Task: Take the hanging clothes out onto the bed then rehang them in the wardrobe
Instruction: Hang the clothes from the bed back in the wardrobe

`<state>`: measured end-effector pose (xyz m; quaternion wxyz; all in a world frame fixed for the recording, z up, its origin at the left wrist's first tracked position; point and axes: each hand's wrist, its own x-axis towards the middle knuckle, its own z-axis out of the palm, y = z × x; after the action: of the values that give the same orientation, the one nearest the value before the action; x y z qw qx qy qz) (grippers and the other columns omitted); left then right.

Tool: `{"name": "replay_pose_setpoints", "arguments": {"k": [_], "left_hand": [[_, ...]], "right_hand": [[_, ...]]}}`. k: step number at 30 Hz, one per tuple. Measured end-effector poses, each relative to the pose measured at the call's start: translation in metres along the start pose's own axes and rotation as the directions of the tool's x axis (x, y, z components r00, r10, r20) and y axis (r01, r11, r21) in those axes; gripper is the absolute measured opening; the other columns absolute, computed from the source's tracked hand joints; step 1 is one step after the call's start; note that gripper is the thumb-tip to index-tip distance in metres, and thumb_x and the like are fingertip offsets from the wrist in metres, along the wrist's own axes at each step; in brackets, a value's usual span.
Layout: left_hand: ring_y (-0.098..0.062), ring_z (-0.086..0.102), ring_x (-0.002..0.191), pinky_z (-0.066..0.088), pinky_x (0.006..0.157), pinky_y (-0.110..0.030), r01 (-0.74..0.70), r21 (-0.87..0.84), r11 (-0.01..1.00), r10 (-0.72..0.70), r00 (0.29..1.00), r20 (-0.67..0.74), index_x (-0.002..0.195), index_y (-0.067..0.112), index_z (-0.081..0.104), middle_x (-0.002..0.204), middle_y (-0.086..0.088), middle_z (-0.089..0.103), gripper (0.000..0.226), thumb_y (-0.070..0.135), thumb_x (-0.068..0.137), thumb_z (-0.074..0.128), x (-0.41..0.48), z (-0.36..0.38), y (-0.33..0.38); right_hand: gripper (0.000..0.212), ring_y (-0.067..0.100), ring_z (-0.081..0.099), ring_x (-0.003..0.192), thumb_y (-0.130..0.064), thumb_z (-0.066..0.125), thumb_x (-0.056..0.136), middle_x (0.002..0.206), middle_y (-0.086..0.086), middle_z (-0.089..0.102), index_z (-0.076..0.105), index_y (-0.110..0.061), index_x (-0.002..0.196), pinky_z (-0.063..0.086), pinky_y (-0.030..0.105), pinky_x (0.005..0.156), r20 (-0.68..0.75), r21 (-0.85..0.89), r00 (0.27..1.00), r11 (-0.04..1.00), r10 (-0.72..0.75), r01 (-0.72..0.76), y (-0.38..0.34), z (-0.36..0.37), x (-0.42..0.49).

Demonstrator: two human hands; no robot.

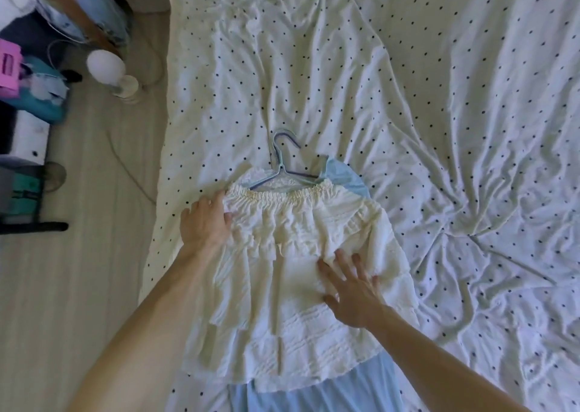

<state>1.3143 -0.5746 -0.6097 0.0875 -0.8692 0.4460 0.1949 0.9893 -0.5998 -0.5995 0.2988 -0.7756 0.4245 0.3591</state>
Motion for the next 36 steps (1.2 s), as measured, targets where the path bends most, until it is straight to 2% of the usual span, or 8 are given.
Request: {"name": "replay_pose_setpoints", "arguments": {"k": [6,10,15,19,24,28,32,36], "left_hand": [[-0.029,0.06,0.108,0.044,0.087,-0.043,0.039,-0.117,0.992,-0.04,0.999,-0.013,0.13,0.017,0.047,0.121,-0.007,0.06,0.034,0.027,0.098,0.052,-0.038,-0.024,0.005],[-0.028,0.062,0.091,0.046,0.076,-0.036,0.043,-0.305,0.951,0.012,0.984,0.176,0.115,0.02,0.047,0.108,-0.005,0.065,0.024,0.02,0.092,0.054,-0.08,-0.054,0.012],[-0.023,0.065,0.099,0.049,0.073,-0.028,-0.11,-0.345,0.932,0.236,0.907,0.348,0.107,0.032,0.061,0.109,0.005,0.069,0.026,0.02,0.083,0.059,-0.173,-0.074,0.04],[-0.018,0.062,0.088,0.037,0.064,-0.026,-0.151,-0.451,0.879,0.371,0.812,0.451,0.089,0.024,0.06,0.092,0.005,0.065,0.021,0.015,0.075,0.072,-0.262,-0.077,0.088],[-0.024,0.06,0.081,0.041,0.065,-0.034,-0.231,-0.492,0.839,0.458,0.788,0.411,0.081,0.015,0.055,0.081,0.003,0.057,0.021,0.017,0.071,0.074,-0.358,-0.08,0.152],[-0.014,0.057,0.077,0.037,0.063,-0.028,-0.371,-0.463,0.805,0.562,0.725,0.398,0.082,0.027,0.049,0.084,0.007,0.059,0.031,0.025,0.075,0.079,-0.426,-0.095,0.212],[-0.014,0.059,0.086,0.043,0.071,-0.027,-0.527,-0.422,0.738,0.673,0.622,0.4,0.101,0.025,0.059,0.092,0.007,0.063,0.034,0.036,0.076,0.08,-0.487,-0.108,0.29],[-0.015,0.064,0.098,0.052,0.087,-0.031,-0.646,-0.415,0.64,0.753,0.42,0.507,0.113,0.036,0.061,0.109,0.007,0.066,0.044,0.04,0.073,0.08,-0.537,-0.114,0.369]], "right_hand": [[0.062,0.028,-0.003,0.153,-0.059,0.037,0.098,0.166,-0.004,-0.006,0.021,-0.037,0.155,0.015,0.052,0.121,0.048,0.119,0.999,0.993,0.004,-0.01,-0.004,-0.022,-0.028],[0.059,0.019,0.03,0.146,-0.059,0.041,0.098,0.161,-0.001,0.029,0.041,-0.029,0.148,0.024,0.035,0.119,0.022,0.399,1.0,0.917,0.021,-0.028,-0.018,-0.032,-0.075],[0.052,0.01,0.058,0.119,-0.055,0.052,0.096,0.137,-0.003,0.059,0.052,-0.025,0.139,0.04,0.022,0.097,-0.047,0.733,0.998,0.68,0.04,0.007,-0.03,-0.033,-0.151],[0.035,0.009,0.072,0.081,-0.041,0.064,0.093,0.104,0.001,0.074,0.065,-0.015,0.117,0.05,0.026,0.065,-0.03,0.936,0.998,0.353,0.047,0.011,-0.023,-0.027,-0.213],[0.024,0.027,0.071,0.08,-0.03,0.067,0.091,0.08,0.01,0.074,0.069,-0.007,0.083,0.052,0.031,0.062,-0.169,0.891,0.979,0.443,0.115,0.101,0.03,-0.002,-0.284],[0.011,0.018,0.069,0.072,-0.016,0.069,0.09,0.075,0.005,0.072,0.067,-0.007,0.084,0.053,0.028,0.06,-0.239,0.9,0.961,0.404,0.14,0.164,0.091,0.023,-0.353],[0.01,0.012,0.064,0.065,-0.007,0.067,0.089,0.07,0.003,0.065,0.062,-0.005,0.081,0.053,0.034,0.064,-0.326,0.911,0.915,0.336,0.239,0.237,0.161,0.049,-0.425],[0.01,0.01,0.06,0.062,-0.013,0.067,0.085,0.068,0.006,0.065,0.063,-0.008,0.078,0.054,0.043,0.069,-0.447,0.863,0.806,0.425,0.387,0.274,0.241,0.084,-0.502]]}}
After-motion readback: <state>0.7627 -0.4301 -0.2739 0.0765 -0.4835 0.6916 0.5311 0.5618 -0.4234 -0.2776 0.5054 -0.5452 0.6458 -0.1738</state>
